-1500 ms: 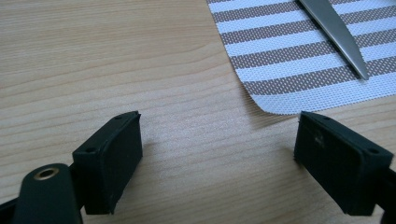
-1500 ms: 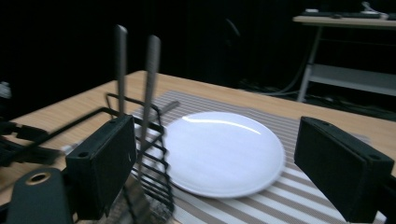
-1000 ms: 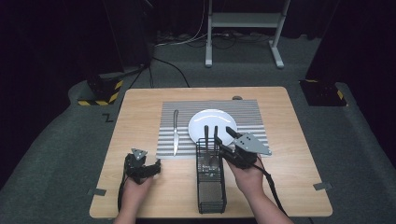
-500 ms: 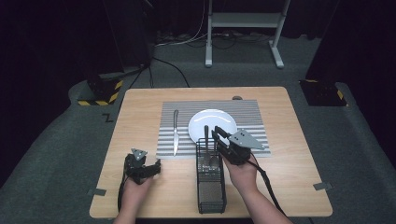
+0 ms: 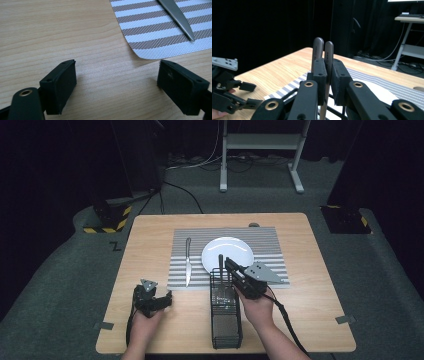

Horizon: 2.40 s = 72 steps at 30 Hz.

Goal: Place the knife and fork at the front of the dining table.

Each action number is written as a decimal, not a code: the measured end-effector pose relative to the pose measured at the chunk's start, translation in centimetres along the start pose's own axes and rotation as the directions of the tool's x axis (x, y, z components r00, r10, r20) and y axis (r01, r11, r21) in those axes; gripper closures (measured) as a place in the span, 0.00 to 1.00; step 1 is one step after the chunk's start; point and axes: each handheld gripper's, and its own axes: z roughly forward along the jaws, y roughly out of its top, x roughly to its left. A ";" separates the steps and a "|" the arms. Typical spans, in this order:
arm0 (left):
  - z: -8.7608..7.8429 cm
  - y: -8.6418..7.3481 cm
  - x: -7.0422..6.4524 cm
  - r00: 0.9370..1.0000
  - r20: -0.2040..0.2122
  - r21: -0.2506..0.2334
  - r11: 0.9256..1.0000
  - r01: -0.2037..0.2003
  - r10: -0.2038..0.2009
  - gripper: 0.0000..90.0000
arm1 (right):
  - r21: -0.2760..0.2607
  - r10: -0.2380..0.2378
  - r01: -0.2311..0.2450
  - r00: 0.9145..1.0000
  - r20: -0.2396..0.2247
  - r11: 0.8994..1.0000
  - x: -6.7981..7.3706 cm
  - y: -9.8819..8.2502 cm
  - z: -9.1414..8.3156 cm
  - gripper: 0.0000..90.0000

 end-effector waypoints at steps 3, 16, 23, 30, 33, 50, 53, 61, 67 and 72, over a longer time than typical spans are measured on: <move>0.0 0.0 0.0 1.000 0.000 0.000 1.000 0.000 0.000 0.18 | -0.013 -0.006 0.006 1.000 -0.002 1.000 0.2 0.2 -0.3 0.98; 0.0 0.0 0.0 1.000 -0.001 -0.001 1.000 0.000 0.000 0.18 | -0.126 -0.009 0.006 1.000 -0.016 0.992 0.8 2.4 -2.5 0.98; 0.0 0.0 0.0 1.000 -0.002 -0.002 1.000 0.000 0.000 0.18 | -0.194 -0.028 0.024 0.999 -0.018 0.981 1.2 4.3 -4.2 0.98; 0.0 0.0 0.0 1.000 -0.003 -0.003 1.000 0.000 0.000 0.18 | -0.250 -0.027 0.021 0.999 -0.020 0.968 1.3 6.0 -5.5 0.98; 0.0 -0.1 0.0 1.000 -0.003 -0.004 1.000 0.001 -0.001 0.18 | -0.279 -0.043 0.036 0.999 -0.020 0.960 1.5 7.0 -6.2 0.98; 0.0 -0.1 0.0 1.000 -0.003 -0.005 1.000 0.000 0.000 0.18 | -0.327 -0.059 0.086 0.994 0.089 0.941 -0.8 8.6 -9.2 0.98; 0.0 -0.1 0.0 1.000 -0.003 -0.005 1.000 -0.001 0.001 0.18 | -0.307 -0.050 0.083 0.992 0.115 0.948 -1.9 7.7 -9.4 0.98; -0.1 -0.1 -0.1 1.000 -0.005 -0.006 1.000 0.000 0.000 0.18 | -0.250 -0.011 0.055 0.985 0.174 0.967 -4.6 4.7 -9.6 0.98; -0.1 -0.1 -0.1 1.000 -0.005 -0.006 1.000 0.000 0.000 0.18 | -0.202 0.007 0.036 0.978 0.211 0.979 -6.3 2.3 -8.7 0.98; -0.1 -0.1 -0.1 1.000 -0.004 -0.006 1.000 0.000 0.000 0.18 | -0.149 0.023 0.013 0.973 0.231 0.989 -7.8 0.2 -7.4 0.98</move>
